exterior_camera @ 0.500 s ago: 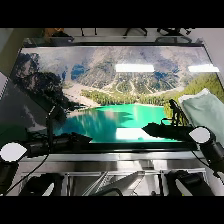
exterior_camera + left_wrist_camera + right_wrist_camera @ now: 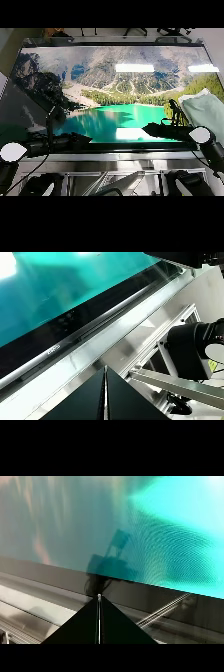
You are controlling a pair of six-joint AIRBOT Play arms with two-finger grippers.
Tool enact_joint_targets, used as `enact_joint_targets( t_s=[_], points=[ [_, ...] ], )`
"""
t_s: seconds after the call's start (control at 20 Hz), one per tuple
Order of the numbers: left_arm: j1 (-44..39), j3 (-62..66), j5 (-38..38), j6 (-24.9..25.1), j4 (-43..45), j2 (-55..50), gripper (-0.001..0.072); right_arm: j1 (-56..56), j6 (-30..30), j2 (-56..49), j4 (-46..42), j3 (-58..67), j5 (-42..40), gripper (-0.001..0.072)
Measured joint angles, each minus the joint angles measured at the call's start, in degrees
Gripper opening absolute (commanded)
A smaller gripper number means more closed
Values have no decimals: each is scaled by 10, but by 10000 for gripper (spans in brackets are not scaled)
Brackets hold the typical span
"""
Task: Fold the shirts.
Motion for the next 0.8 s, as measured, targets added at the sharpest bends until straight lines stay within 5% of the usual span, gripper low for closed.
enact_joint_targets(
  t_s=[0.15,0.3,0.35,0.4,0.6,0.8],
  points=[
    [0,3,0,5,37,0,16,0,0,0,0,0,0,18],
    [0,27,0,-20,172,0,22,0,0,0,0,0,0,18],
    [0,40,-2,-43,236,0,281,0,0,0,0,0,0,18],
    [0,55,-6,-70,303,0,714,0,0,0,0,0,0,18],
    [15,94,-39,-170,525,0,691,0,0,0,0,0,0,18],
    [109,97,-102,-214,664,-16,691,0,0,0,0,0,0,18]
  ],
)
